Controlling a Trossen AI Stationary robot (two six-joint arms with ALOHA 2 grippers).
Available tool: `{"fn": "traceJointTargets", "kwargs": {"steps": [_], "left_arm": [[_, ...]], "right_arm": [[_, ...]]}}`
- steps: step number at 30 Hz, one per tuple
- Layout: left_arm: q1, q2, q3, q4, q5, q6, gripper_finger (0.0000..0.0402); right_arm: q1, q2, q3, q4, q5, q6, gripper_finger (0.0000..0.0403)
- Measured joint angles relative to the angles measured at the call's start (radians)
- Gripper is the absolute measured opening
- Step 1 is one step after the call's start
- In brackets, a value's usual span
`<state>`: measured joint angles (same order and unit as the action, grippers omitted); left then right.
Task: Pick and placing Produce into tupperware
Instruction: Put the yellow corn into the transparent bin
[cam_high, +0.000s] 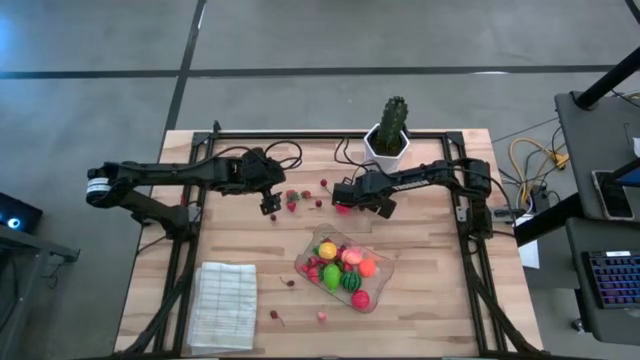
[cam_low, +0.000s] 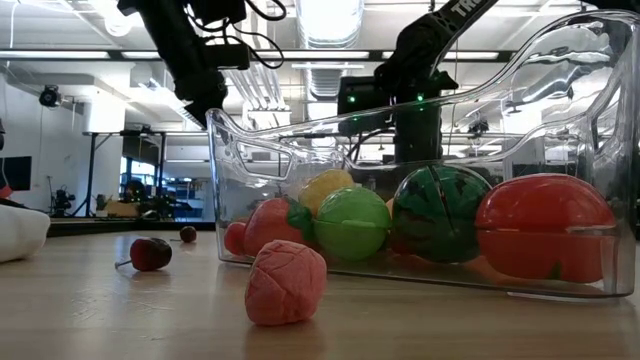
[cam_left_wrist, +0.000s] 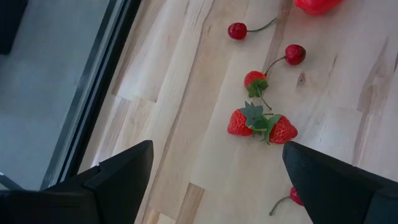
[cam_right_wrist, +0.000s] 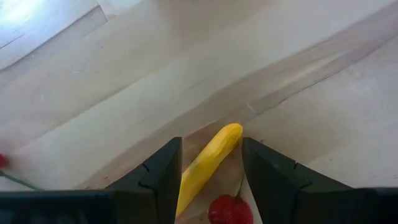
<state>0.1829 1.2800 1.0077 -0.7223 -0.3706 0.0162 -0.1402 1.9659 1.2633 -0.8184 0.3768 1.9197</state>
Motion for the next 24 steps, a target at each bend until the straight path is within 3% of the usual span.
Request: {"fn": "traceJointTargets", "kwargs": {"steps": [13, 24], "left_arm": [[0.0, 0.0, 0.0, 0.0, 0.0, 0.0, 0.0342], [0.0, 0.0, 0.0, 0.001, 0.0, -0.001, 0.0342]], "right_arm": [[0.0, 0.0, -0.022, 0.043, -0.015, -0.044, 0.0156], [0.0, 0.0, -0.021, 0.045, -0.018, -0.062, 0.0088]]}}
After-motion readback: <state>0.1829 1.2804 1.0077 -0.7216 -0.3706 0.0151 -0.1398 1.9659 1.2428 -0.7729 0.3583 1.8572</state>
